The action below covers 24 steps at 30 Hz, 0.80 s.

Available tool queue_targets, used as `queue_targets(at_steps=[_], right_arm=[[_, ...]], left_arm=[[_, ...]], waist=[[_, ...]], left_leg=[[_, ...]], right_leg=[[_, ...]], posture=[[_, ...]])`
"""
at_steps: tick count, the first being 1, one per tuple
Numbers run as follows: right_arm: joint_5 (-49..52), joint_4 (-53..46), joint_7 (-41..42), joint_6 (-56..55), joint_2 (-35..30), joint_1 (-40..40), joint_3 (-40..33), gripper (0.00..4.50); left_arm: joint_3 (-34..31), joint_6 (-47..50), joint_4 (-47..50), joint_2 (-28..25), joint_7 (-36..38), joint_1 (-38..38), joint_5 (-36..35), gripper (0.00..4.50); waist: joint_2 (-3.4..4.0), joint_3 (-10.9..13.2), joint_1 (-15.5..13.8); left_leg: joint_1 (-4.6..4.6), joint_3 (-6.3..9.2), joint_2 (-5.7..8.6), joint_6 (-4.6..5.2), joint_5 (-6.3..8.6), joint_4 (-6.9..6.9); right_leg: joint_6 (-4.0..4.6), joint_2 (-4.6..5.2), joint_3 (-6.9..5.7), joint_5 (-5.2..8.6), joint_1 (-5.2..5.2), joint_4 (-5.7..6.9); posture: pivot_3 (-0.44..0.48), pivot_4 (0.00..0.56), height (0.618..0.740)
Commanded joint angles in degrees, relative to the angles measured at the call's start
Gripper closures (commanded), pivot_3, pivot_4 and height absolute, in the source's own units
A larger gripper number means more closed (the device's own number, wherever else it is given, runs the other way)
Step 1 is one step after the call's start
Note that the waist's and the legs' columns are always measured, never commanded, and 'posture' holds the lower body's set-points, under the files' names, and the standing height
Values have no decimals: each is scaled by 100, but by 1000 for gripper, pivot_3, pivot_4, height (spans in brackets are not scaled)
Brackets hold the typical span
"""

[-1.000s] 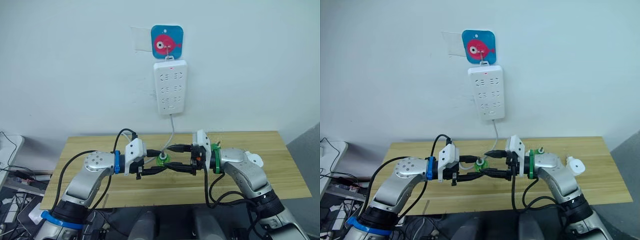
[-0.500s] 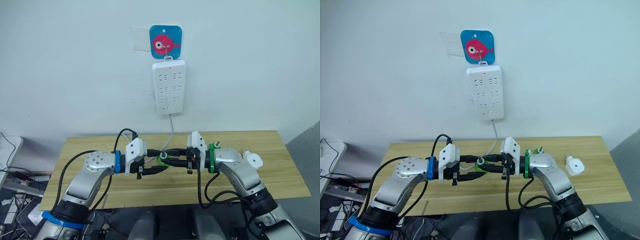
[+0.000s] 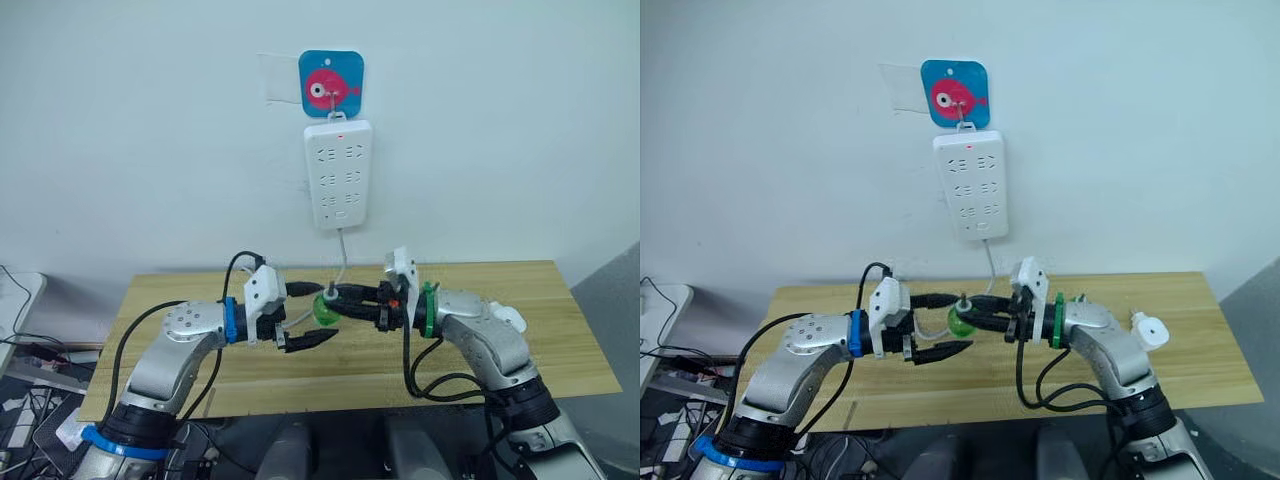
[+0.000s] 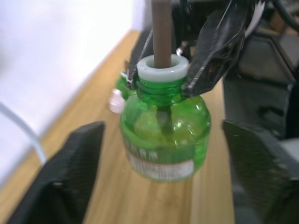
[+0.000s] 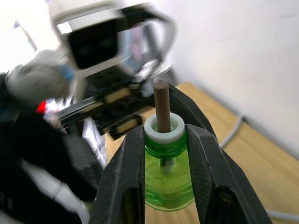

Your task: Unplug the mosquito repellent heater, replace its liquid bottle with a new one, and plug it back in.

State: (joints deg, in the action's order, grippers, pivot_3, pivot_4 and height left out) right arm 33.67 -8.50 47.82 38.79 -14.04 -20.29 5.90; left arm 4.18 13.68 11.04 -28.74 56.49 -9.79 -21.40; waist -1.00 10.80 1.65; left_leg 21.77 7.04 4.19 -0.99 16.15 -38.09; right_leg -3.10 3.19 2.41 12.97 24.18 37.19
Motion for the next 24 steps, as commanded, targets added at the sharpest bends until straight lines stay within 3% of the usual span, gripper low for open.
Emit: queue_targets(at_steps=[1,6,11,24], right_arm=[[1245,-241,-870,1146,306,-116,-905,3634],[2728,-62,-2150,2266,753,-202,-1959,3634],[3565,-4,-3036,2556,998,-308,-2379,3634],[4946,-64,-4066,2635,992,-269,-2255,3634]], left_arm=[[-152,-380,321,341,-567,16,71,0],[8,-866,409,786,-1122,33,399,0],[169,-953,447,1145,-1460,-43,501,0],[402,-1428,244,1568,-1887,-167,786,0]], waist=[[0,0,-1],[0,0,-1],[1,0,4],[0,0,19]], left_leg=[[0,1,0,0,0,0],[0,0,-1,2,1,2],[1,-3,0,3,2,3],[1,-5,1,6,2,2]], right_leg=[[0,1,0,0,0,0],[5,0,0,-3,0,1],[5,-2,2,-3,0,2],[4,-9,1,-3,-1,2]], posture=[[-20,171,740],[-17,171,740],[-19,173,740],[-24,173,740]])
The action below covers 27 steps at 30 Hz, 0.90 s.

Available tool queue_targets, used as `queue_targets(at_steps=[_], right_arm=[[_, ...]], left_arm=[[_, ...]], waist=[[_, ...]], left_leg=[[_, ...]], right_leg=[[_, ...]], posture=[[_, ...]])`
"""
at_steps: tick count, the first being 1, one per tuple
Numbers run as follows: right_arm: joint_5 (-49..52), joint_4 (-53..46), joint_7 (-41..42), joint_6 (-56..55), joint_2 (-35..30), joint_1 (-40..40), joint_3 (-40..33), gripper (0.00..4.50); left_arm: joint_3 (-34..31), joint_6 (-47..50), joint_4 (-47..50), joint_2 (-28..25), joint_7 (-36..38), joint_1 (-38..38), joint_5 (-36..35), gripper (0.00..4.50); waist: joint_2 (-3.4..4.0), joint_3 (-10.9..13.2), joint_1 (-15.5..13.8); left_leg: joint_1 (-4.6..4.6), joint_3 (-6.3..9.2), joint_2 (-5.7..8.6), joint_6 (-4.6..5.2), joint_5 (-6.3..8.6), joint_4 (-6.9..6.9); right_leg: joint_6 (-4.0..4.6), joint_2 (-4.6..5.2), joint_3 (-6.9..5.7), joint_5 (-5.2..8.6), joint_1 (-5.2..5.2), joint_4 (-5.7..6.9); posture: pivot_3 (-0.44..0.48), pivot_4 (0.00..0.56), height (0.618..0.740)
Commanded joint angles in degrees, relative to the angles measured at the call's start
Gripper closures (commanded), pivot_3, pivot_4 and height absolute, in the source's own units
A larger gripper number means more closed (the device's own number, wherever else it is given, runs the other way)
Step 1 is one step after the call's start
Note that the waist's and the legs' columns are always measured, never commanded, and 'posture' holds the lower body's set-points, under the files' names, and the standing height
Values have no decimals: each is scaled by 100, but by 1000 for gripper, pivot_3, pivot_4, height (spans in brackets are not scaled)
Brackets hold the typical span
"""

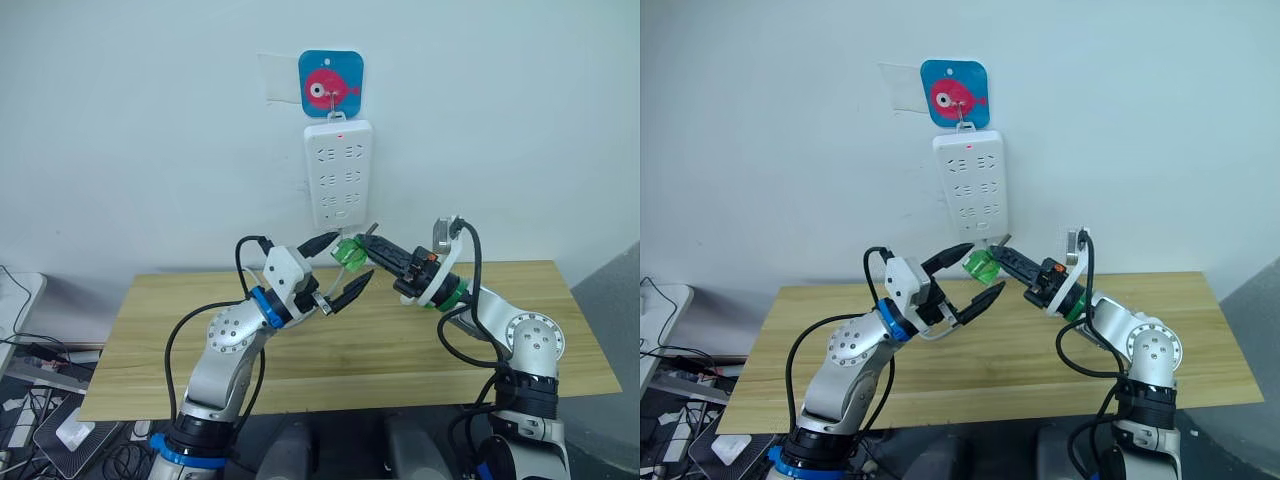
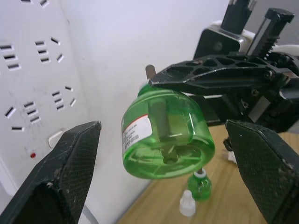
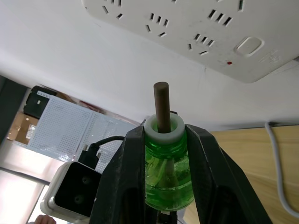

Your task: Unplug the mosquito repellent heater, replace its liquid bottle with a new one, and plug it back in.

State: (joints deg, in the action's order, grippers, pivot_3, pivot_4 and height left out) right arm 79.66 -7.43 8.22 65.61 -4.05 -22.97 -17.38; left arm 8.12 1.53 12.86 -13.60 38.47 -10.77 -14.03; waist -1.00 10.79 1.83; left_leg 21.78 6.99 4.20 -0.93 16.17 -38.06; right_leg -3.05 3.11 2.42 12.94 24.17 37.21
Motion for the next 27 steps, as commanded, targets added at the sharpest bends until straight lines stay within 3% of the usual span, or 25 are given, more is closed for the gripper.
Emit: queue_targets(at_steps=[1,5,8,13,24,27], right_arm=[[396,-166,-147,-74,-16,4,93,3634],[543,-169,-249,-151,-54,16,196,3634],[632,-156,-310,-216,-80,8,239,3634],[760,-111,-376,-330,-162,-8,316,3634],[844,-200,-450,-460,-296,5,568,3634],[804,-301,-279,-327,-538,35,696,2614]], left_arm=[[7,-241,46,66,-107,-75,56,0],[24,-300,-6,72,-123,-102,66,0],[27,-338,-48,77,-119,-127,59,594],[28,-385,-96,77,-111,-164,46,2186],[29,-375,-87,40,-200,-201,63,2205],[-24,-315,-73,-45,-126,-200,-5,2205]], waist=[[0,0,1],[0,0,2],[0,0,2],[0,0,1],[0,0,1],[0,0,1]], left_leg=[[0,0,0,0,0,0],[0,-1,0,0,0,0],[0,0,1,0,0,0],[0,0,1,1,0,0],[0,0,1,1,0,0],[0,0,1,1,0,0]], right_leg=[[0,0,0,0,0,0],[0,-2,0,0,0,0],[0,-4,-1,0,0,0],[0,-5,-1,0,-1,-1],[0,-5,-1,0,-1,-1],[0,-5,-1,0,-1,-2]], posture=[[-25,173,740],[-25,173,740],[-25,172,740],[-24,172,740],[-21,170,740],[-24,175,740]])
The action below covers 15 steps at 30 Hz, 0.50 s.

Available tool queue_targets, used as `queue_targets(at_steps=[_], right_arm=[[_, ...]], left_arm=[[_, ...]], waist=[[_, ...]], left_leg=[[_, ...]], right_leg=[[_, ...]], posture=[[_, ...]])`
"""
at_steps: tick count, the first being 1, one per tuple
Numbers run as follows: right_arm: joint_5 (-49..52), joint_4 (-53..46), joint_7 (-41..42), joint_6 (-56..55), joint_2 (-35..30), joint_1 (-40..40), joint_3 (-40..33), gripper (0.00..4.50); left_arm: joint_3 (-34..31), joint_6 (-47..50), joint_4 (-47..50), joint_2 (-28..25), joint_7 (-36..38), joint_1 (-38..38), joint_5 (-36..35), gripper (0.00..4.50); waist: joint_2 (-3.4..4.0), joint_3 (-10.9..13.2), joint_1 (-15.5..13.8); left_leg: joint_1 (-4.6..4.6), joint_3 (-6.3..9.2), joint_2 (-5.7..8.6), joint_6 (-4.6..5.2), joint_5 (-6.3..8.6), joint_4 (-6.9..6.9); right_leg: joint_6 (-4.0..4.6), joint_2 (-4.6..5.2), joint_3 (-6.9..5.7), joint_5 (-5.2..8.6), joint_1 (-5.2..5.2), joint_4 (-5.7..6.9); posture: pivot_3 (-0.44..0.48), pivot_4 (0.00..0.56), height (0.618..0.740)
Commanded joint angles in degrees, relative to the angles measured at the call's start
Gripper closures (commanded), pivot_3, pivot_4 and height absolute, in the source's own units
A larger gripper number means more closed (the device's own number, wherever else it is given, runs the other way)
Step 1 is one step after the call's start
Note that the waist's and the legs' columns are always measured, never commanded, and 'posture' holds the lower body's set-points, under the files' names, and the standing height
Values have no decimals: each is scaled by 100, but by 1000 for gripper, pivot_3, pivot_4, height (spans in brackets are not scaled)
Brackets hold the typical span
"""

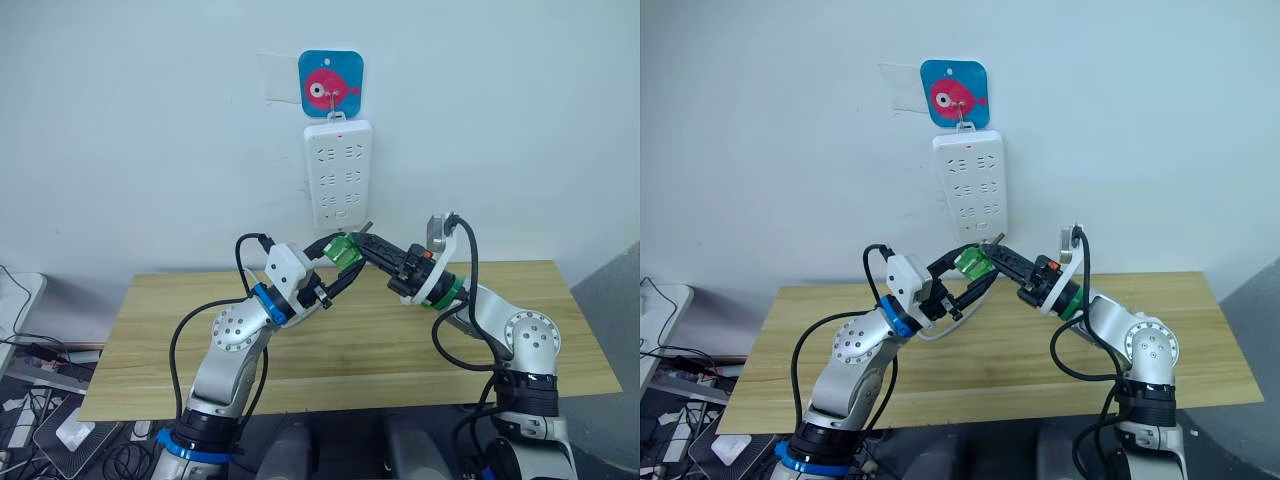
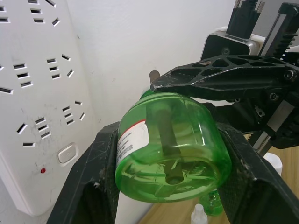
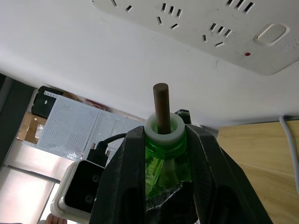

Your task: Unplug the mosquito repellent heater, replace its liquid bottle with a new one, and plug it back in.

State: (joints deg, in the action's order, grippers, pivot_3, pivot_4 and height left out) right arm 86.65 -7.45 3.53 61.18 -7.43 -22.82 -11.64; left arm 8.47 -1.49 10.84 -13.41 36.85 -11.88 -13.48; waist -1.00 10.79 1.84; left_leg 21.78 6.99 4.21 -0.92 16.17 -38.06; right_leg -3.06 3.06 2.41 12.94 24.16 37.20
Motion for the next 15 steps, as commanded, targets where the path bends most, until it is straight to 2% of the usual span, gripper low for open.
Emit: queue_targets(at_steps=[1,6,7,10,15], right_arm=[[94,-368,271,212,-358,61,176,2264],[-163,-758,998,669,-1472,443,414,420],[-521,-890,1362,723,-1929,552,551,45],[-1625,-1051,2183,633,-3187,802,874,13],[-3536,-497,3480,-503,-4736,1067,1315,13]], left_arm=[[-84,7,125,-120,79,-88,-84,2205],[-123,79,49,-360,314,-96,-193,2205],[-129,85,32,-422,410,-85,-232,2205],[-143,139,10,-582,682,-56,-366,2205],[-74,34,-128,-679,960,51,-385,2205]], waist=[[0,0,1],[1,2,-2],[1,3,-1],[5,6,-3],[2,8,16]], left_leg=[[0,0,0,0,0,0],[5,2,4,2,1,0],[4,1,4,3,1,0],[4,-2,7,6,1,-2],[2,-10,3,6,1,-1]], right_leg=[[0,0,0,0,0,0],[-1,-1,-5,1,-3,-10],[-2,-1,-4,1,-6,-11],[-4,0,-6,3,-9,-14],[-8,0,-6,5,-11,-18]], posture=[[-25,178,740],[-38,200,740],[-47,201,740],[-67,203,740],[-114,201,740]])
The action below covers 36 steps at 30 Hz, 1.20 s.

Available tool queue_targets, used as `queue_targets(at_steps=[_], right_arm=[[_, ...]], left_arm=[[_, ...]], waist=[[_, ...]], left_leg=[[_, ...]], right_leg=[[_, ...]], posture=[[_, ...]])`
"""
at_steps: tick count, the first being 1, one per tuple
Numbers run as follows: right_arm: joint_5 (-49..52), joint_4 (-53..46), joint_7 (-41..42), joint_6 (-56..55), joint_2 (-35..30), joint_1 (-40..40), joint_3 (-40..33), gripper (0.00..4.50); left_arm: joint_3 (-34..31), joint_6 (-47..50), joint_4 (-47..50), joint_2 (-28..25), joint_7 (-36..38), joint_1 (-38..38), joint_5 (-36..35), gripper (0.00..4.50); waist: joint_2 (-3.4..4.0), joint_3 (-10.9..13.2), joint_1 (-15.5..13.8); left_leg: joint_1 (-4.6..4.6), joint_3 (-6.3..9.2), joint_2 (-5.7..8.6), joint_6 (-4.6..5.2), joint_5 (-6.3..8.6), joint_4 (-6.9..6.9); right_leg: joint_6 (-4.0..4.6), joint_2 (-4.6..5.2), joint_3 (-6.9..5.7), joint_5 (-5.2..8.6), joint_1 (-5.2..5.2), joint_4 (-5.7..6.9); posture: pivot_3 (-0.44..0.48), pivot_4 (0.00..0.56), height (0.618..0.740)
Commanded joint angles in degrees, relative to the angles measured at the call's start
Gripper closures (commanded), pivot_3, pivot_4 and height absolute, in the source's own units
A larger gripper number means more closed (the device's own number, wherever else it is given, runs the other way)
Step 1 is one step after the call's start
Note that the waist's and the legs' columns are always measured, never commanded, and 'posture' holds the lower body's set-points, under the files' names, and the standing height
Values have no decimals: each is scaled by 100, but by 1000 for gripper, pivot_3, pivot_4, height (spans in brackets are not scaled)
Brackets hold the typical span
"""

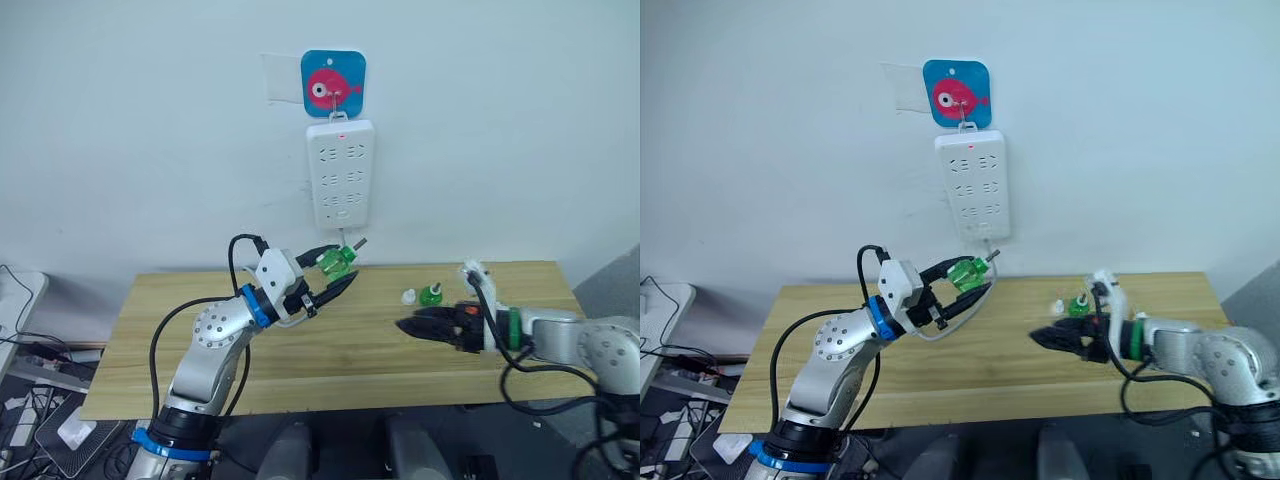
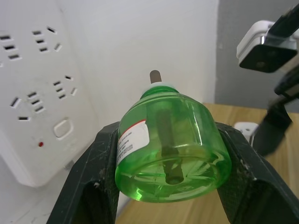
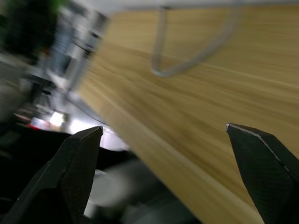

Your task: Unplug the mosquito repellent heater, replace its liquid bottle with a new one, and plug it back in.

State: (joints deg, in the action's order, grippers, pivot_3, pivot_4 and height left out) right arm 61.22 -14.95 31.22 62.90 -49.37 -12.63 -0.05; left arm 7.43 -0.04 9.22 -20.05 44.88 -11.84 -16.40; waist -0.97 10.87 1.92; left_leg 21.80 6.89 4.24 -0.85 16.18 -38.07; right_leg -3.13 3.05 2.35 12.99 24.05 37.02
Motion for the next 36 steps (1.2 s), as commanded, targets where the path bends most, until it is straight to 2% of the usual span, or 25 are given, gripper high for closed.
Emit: queue_targets(at_steps=[1,6,16,26,36], right_arm=[[-1276,428,874,-846,-732,62,203,13],[-2587,1952,1211,-1464,-1033,-430,466,13],[-4590,4499,1864,-2571,-549,-1696,1353,13],[-5357,5976,2229,-2765,66,-2354,1341,13],[-5883,7081,2160,-3371,528,-2759,1279,13]], left_arm=[[56,-119,44,-7,185,72,-90,2205],[247,-263,54,0,401,128,-11,2205],[309,-354,-61,68,446,64,38,2205],[312,-244,307,13,222,457,69,2205],[258,-121,454,-87,164,545,39,2205]], waist=[[-1,1,15],[-2,1,55],[-2,3,137],[3,20,128],[14,64,117]], left_leg=[[0,-2,-1,0,0,0],[-1,-14,-2,0,0,-1],[-1,-47,-4,6,4,0],[-3,-35,-6,8,5,0],[-4,-34,-5,9,6,1]], right_leg=[[-1,0,0,0,0,-1],[0,3,9,0,0,-3],[1,3,21,-1,3,-5],[2,5,30,-1,4,-4],[3,7,31,-2,4,-2]], posture=[[-119,198,740],[-146,185,740],[-118,191,740],[-73,217,740],[-53,232,740]])
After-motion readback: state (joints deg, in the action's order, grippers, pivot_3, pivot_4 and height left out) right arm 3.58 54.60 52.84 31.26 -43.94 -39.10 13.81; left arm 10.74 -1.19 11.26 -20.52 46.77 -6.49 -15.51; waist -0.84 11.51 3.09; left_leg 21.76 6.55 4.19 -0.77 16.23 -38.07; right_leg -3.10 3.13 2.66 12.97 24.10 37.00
